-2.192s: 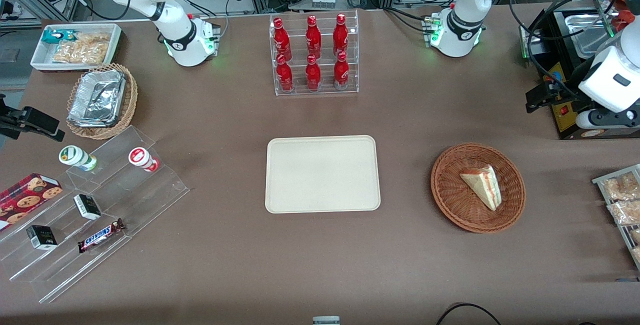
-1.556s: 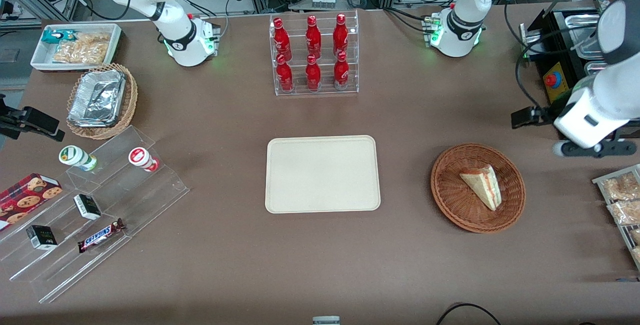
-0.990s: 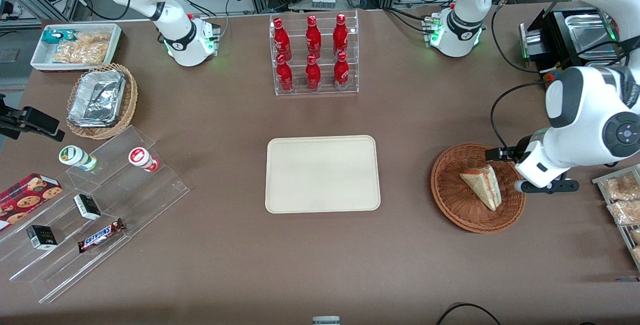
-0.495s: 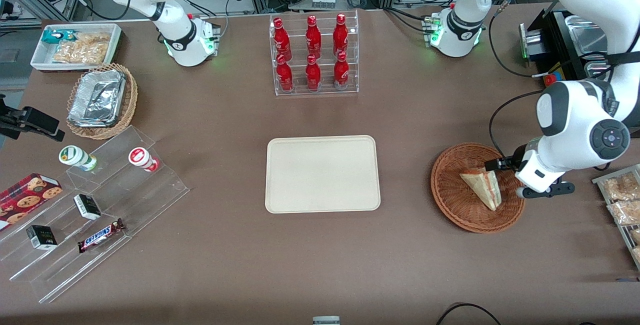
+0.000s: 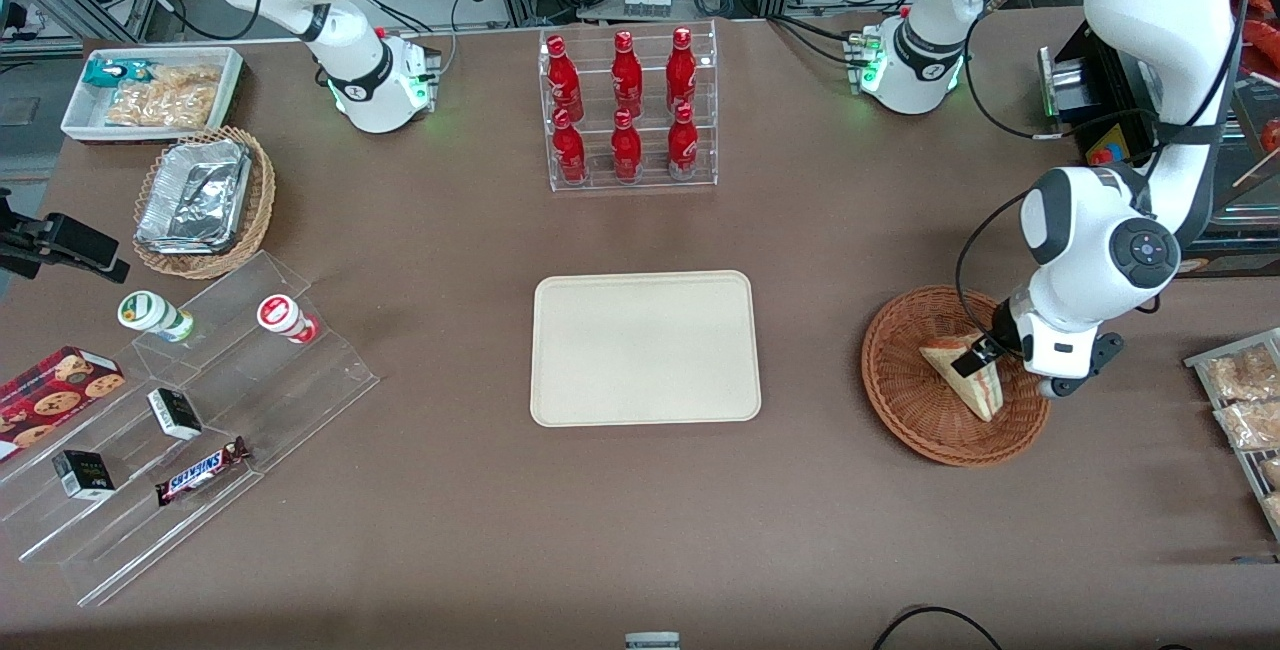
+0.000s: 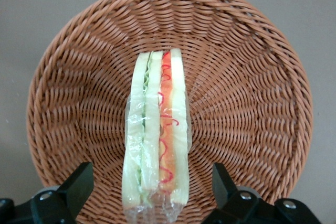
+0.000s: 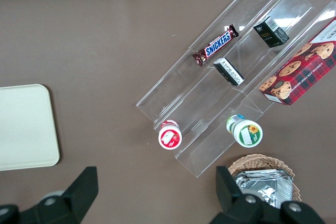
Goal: Place sandwich from basket to tray
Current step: 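Lower the open left gripper around the sandwich and close it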
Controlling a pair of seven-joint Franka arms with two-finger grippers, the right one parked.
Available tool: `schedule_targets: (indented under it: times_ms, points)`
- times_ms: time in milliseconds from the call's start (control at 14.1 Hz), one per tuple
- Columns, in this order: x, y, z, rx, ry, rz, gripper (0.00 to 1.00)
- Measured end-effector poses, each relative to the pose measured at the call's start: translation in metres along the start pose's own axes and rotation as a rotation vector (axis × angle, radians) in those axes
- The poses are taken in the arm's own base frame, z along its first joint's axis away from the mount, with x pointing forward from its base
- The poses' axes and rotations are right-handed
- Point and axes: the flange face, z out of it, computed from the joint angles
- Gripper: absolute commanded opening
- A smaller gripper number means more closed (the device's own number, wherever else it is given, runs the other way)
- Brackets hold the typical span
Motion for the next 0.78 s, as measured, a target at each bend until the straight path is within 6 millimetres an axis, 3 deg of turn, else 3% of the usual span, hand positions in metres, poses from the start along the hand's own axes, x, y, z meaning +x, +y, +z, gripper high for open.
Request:
schedule_targets:
  times_ms: [141, 212, 354, 424, 495, 778]
  points:
    - [-0.001, -0.001, 0.008, 0.004, -0.007, -0.025, 0.96]
    - [-0.001, -0.001, 0.012, 0.004, -0.009, -0.029, 0.83]
    - [0.000, -0.001, 0.019, -0.002, -0.006, -0.058, 0.47]
    - [0.000, -0.001, 0.023, -0.005, -0.004, -0.095, 0.17]
    - [0.000, 0.000, 0.026, -0.005, -0.005, -0.134, 0.08]
    - [0.005, 0.004, 0.020, -0.002, -0.007, -0.138, 0.04]
